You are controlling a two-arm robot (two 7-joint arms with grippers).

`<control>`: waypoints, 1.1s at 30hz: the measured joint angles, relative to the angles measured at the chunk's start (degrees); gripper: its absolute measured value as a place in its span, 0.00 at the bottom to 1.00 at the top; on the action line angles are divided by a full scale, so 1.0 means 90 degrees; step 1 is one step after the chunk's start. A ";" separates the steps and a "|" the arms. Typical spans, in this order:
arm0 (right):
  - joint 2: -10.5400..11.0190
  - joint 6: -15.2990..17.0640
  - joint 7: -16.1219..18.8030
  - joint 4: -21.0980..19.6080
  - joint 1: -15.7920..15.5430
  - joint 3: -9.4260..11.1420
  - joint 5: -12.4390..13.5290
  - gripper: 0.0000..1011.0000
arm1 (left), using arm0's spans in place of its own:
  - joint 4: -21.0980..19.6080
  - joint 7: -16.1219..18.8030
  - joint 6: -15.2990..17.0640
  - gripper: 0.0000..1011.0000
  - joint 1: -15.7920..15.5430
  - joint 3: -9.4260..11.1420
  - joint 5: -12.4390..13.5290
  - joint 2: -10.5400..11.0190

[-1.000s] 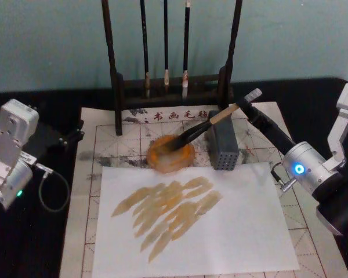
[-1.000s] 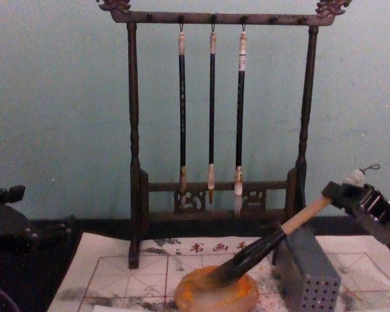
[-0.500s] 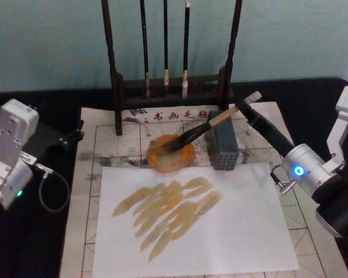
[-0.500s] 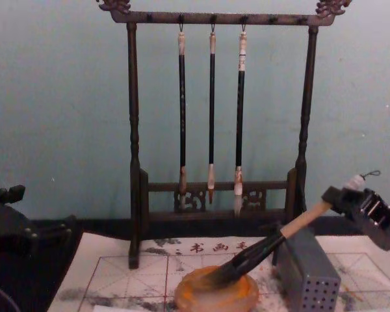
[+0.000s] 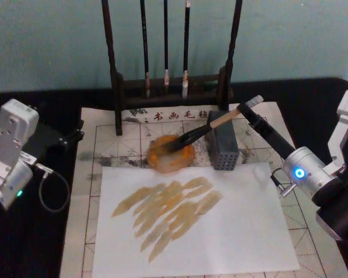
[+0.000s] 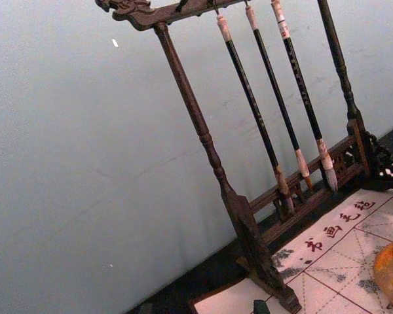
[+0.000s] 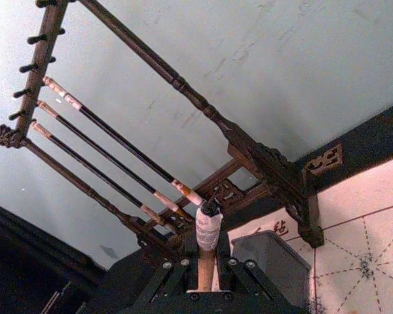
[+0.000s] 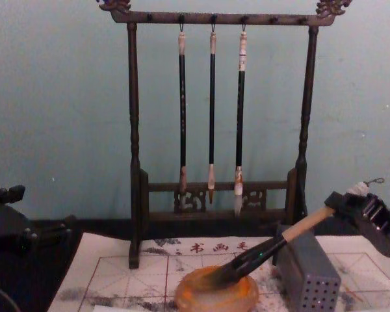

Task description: Pick up the brush from the inkstone, write on the paper, then place the brush back to its original position.

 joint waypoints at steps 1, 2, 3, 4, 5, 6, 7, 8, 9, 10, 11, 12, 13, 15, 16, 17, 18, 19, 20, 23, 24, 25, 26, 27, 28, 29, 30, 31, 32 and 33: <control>0.0000 -0.0002 -0.0006 -0.0005 -0.0005 0.0001 0.0001 0.18 | 0.0000 0.0000 0.0000 0.99 0.0000 -0.0001 0.0000 0.0000; 0.0001 -0.0009 -0.0020 -0.0017 -0.0016 0.0004 0.0005 0.18 | 0.0000 0.0000 0.0000 0.99 0.0000 0.0000 0.0000 0.0000; 0.0003 -0.0011 -0.0026 -0.0024 -0.0021 0.0006 0.0007 0.18 | 0.0000 0.0000 0.0000 0.99 0.0000 -0.0001 0.0000 0.0000; 0.0008 -0.0015 -0.0042 -0.0039 -0.0033 0.0010 0.0012 0.18 | 0.0000 0.0000 0.0000 0.99 0.0000 0.0000 0.0000 0.0000; 0.0010 -0.0017 -0.0050 -0.0044 -0.0038 0.0011 0.0015 0.18 | 0.0000 0.0000 0.0000 0.99 0.0000 0.0000 0.0000 0.0000; 0.0015 -0.0017 -0.0058 -0.0048 -0.0043 0.0012 0.0017 0.18 | 0.0000 0.0000 0.0000 0.99 0.0000 0.0000 0.0000 0.0000; 0.0024 -0.0018 -0.0069 -0.0057 -0.0055 0.0016 0.0024 0.18 | 0.0000 0.0000 0.0000 0.99 0.0000 -0.0001 0.0000 0.0000; 0.0028 -0.0016 -0.0076 -0.0062 -0.0061 0.0016 0.0027 0.18 | 0.0000 0.0000 0.0000 0.99 0.0000 -0.0001 0.0000 0.0000; 0.0031 -0.0015 -0.0082 -0.0065 -0.0064 0.0017 0.0030 0.18 | 0.0000 0.0000 0.0000 0.99 0.0000 0.0000 0.0000 0.0000; 0.0036 -0.0011 -0.0088 -0.0069 -0.0069 0.0018 0.0036 0.18 | 0.0000 0.0000 0.0000 0.99 0.0000 0.0000 0.0000 0.0000; 0.0043 0.0000 -0.0099 -0.0072 -0.0076 0.0020 0.0054 0.18 | 0.0000 0.0000 0.0000 0.99 0.0000 0.0000 0.0000 0.0000; 0.0047 0.0006 -0.0107 -0.0077 -0.0080 0.0021 0.0059 0.18 | 0.0000 0.0000 0.0000 0.99 0.0000 0.0000 0.0000 0.0000; 0.0051 0.0011 -0.0112 -0.0080 -0.0082 0.0021 0.0065 0.18 | 0.0000 0.0000 0.0000 0.99 0.0000 0.0000 0.0000 0.0000; 0.0063 0.0029 -0.0121 -0.0082 -0.0084 0.0023 0.0082 0.18 | 0.0000 0.0000 0.0000 0.99 0.0000 0.0000 0.0000 0.0000; 0.0066 0.0034 -0.0122 -0.0083 -0.0084 0.0024 0.0088 0.18 | 0.0000 0.0000 0.0000 0.99 0.0000 0.0000 0.0000 0.0000; 0.0070 0.0040 -0.0123 -0.0083 -0.0084 0.0023 0.0093 0.18 | 0.0000 0.0000 0.0000 0.99 0.0000 0.0000 0.0000 0.0000; 0.0077 0.0051 -0.0126 -0.0084 -0.0084 0.0023 0.0105 0.18 | 0.0000 0.0000 0.0000 0.99 0.0000 0.0000 0.0000 0.0000; 0.0080 0.0056 -0.0128 -0.0084 -0.0084 0.0021 0.0111 0.18 | 0.0000 0.0000 0.0000 0.99 0.0000 0.0000 0.0000 0.0000; 0.0084 0.0062 -0.0131 -0.0085 -0.0084 0.0018 0.0117 0.18 | 0.0000 0.0000 0.0000 0.99 0.0000 0.0000 0.0000 0.0000; 0.0094 0.0083 -0.0141 -0.0092 -0.0084 0.0009 0.0131 0.18 | 0.0000 0.0000 0.0000 0.99 0.0000 0.0000 0.0000 0.0000; 0.0093 0.0083 -0.0141 -0.0092 -0.0084 0.0008 0.0131 0.18 | 0.0000 0.0000 0.0000 0.99 0.0000 0.0000 0.0000 0.0000; 0.0093 0.0083 -0.0141 -0.0092 -0.0084 0.0007 0.0130 0.18 | 0.0000 0.0000 0.0000 0.99 0.0000 0.0000 0.0000 0.0000; 0.0094 0.0083 -0.0141 -0.0092 -0.0084 0.0007 0.0130 0.18 | 0.0000 0.0000 0.0000 0.99 0.0000 -0.0001 0.0000 0.0000; 0.0093 0.0083 -0.0141 -0.0092 -0.0084 0.0007 0.0129 0.18 | 0.0000 0.0000 0.0000 0.99 0.0000 0.0000 0.0000 0.0000; 0.0093 0.0082 -0.0142 -0.0092 -0.0084 0.0006 0.0128 0.18 | 0.0000 0.0000 0.0000 0.99 0.0000 0.0000 0.0000 0.0000; 0.0092 0.0082 -0.0141 -0.0092 -0.0084 0.0005 0.0127 0.18 | 0.0000 0.0000 0.0000 0.99 0.0000 0.0000 0.0000 0.0000; 0.0092 0.0082 -0.0141 -0.0092 -0.0084 0.0005 0.0127 0.18 | 0.0000 0.0000 0.0000 0.99 0.0000 0.0000 0.0000 0.0000; 0.0091 0.0081 -0.0142 -0.0092 -0.0083 0.0005 0.0125 0.18 | 0.0000 0.0000 0.0000 0.99 0.0000 0.0000 0.0000 0.0000; 0.0090 0.0081 -0.0142 -0.0092 -0.0083 0.0005 0.0125 0.18 | 0.0000 0.0000 0.0000 0.99 0.0000 0.0000 0.0000 0.0000; 0.0090 0.0081 -0.0141 -0.0092 -0.0082 0.0005 0.0124 0.18 | 0.0000 0.0000 0.0000 0.99 0.0000 -0.0001 0.0000 0.0000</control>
